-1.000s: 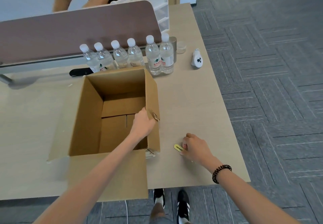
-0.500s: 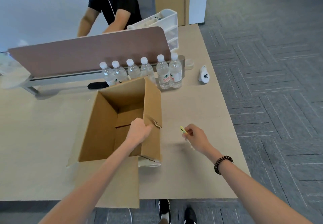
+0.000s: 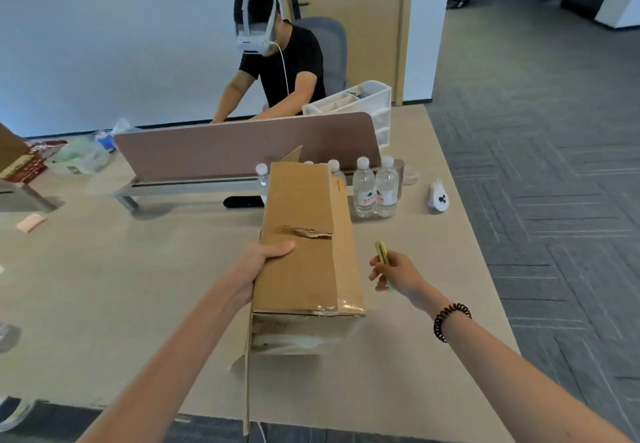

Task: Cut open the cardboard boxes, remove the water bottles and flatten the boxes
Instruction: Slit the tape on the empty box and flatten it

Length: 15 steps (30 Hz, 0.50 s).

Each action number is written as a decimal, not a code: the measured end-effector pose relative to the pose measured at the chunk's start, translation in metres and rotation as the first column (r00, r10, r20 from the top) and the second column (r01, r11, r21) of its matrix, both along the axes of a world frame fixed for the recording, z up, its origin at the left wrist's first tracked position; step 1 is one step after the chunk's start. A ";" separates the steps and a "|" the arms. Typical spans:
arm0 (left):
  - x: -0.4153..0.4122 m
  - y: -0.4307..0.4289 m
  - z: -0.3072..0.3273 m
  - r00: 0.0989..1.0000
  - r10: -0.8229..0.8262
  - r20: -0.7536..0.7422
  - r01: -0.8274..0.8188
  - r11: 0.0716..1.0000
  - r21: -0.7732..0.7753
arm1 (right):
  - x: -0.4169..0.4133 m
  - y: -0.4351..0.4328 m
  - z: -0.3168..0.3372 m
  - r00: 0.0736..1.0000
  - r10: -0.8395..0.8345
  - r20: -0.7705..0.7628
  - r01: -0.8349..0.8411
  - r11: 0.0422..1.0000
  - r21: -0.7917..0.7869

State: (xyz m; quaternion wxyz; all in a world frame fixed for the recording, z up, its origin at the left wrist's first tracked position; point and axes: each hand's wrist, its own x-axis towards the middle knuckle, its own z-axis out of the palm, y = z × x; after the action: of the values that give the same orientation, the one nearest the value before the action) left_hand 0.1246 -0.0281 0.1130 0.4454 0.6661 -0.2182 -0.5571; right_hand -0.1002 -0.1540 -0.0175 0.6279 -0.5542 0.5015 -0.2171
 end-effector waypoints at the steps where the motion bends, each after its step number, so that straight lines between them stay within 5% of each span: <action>1: 0.003 0.003 0.002 1.000 0.006 -0.030 -0.006 1.000 -0.006 | 0.000 -0.001 0.000 0.999 -0.038 0.039 0.036 0.999 0.038; 10: 0.075 0.050 -0.005 0.977 0.101 -0.187 -0.114 0.992 -0.063 | 0.042 0.040 -0.023 0.990 -0.144 -0.011 0.141 0.950 0.279; 15: 0.108 0.071 -0.022 0.957 0.121 -0.264 -0.161 0.978 -0.132 | 0.068 0.064 -0.027 0.977 -0.173 -0.125 0.197 0.954 0.225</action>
State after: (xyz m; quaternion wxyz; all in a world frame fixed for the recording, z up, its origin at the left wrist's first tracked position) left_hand 0.2323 0.0428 0.0913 0.5580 0.5669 -0.1529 -0.5864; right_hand -0.0324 -0.0898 -0.0448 0.6392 -0.4368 0.6053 -0.1848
